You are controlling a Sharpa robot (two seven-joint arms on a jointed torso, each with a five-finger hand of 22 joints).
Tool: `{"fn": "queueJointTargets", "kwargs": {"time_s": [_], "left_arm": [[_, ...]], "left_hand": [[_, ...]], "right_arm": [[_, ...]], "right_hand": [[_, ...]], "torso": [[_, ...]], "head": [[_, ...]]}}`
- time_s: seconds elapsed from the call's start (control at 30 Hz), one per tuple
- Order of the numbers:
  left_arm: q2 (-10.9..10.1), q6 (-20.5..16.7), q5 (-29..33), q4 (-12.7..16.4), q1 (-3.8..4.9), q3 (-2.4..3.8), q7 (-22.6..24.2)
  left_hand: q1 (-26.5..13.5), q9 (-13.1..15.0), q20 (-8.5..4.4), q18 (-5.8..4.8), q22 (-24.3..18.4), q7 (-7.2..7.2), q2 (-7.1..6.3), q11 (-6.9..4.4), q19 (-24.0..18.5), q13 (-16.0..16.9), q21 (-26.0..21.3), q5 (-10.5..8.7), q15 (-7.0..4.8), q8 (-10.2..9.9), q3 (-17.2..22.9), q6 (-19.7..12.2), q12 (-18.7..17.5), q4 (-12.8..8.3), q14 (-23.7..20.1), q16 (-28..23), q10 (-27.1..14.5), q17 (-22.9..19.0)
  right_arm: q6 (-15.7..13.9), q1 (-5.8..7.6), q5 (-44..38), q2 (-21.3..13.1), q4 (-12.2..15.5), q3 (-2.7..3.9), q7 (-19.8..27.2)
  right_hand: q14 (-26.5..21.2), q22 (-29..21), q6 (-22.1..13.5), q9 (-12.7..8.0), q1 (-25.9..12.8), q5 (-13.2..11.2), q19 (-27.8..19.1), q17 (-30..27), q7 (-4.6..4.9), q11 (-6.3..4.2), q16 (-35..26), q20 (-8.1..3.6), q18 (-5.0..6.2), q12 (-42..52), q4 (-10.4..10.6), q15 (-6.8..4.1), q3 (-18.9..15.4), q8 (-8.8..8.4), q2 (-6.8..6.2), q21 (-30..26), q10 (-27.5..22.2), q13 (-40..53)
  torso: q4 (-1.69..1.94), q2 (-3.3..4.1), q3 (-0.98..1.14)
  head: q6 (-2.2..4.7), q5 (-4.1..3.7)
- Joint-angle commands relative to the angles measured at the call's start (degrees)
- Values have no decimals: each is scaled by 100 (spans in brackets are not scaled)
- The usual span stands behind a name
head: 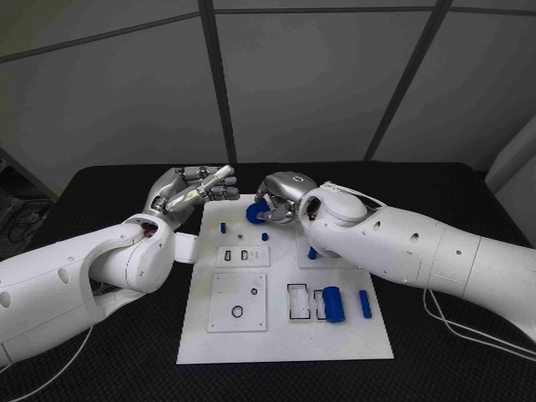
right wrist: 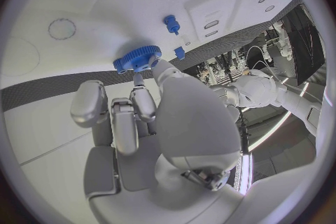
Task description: Assemble the parts on the task board
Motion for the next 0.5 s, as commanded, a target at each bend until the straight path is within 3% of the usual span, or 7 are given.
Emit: {"fn": "queueJointTargets", "kwargs": {"time_s": [0.03, 0.27, 0.4, 0.5], "left_arm": [[0, 77, -38, 4, 10, 5, 10], [-7, 82, -38, 5, 10, 5, 0], [-10, 86, -38, 4, 10, 5, -7], [-12, 89, -38, 1, 10, 5, -15]], "left_hand": [[-49, -5, 11, -51, -9, 25, 22, 20, -34, -6, -32, -33, -5, -38, 0, 30, -22, -30, -20, -29, 24, 6], [-49, -5, 11, -51, -9, 25, 22, 20, -34, -6, -32, -33, -5, -38, 0, 30, -22, -30, -20, -29, 24, 6], [-50, -6, 12, -52, -12, 29, 22, 24, -37, -7, -34, -33, -2, -42, -1, 27, -26, -33, -26, -37, 19, 5], [-50, -6, 12, -52, -12, 29, 22, 24, -37, -7, -34, -33, -2, -42, -1, 27, -26, -33, -26, -37, 19, 5]], "right_arm": [[-164, 20, -64, 6, -16, 8, -99], [4, 20, -4, 5, -18, 8, -35], [105, 20, 50, -7, -9, 8, -22], [181, 20, 109, -25, -3, 8, -26]], "right_hand": [[582, -9, -65, -11, -23, -45, -21, 1439, 12, 15, 21, 53, -45, -44, -4, 46, 20, -55, -87, 6, -49, -38], [590, -20, -213, -7, -238, -64, -37, 1477, 48, 59, 37, 99, -41, -127, 94, 88, -95, -188, -245, 0, -146, -130], [594, -10, -218, 10, -469, 201, -37, 1492, 58, 76, 43, 121, -41, -107, 260, 107, -302, -229, -293, 6, -145, -120], [597, 2, -150, 28, -807, 423, -33, 1503, 49, 75, 48, 128, -42, -60, 539, 109, -483, -218, -229, 15, -118, -78]], "torso": [[1, -3, -1], [-2, -5, 1], [0, -7, 2], [-2, -5, 1]], "head": [[-3, 5], [-1, 8], [2, 7], [0, 12]]}}
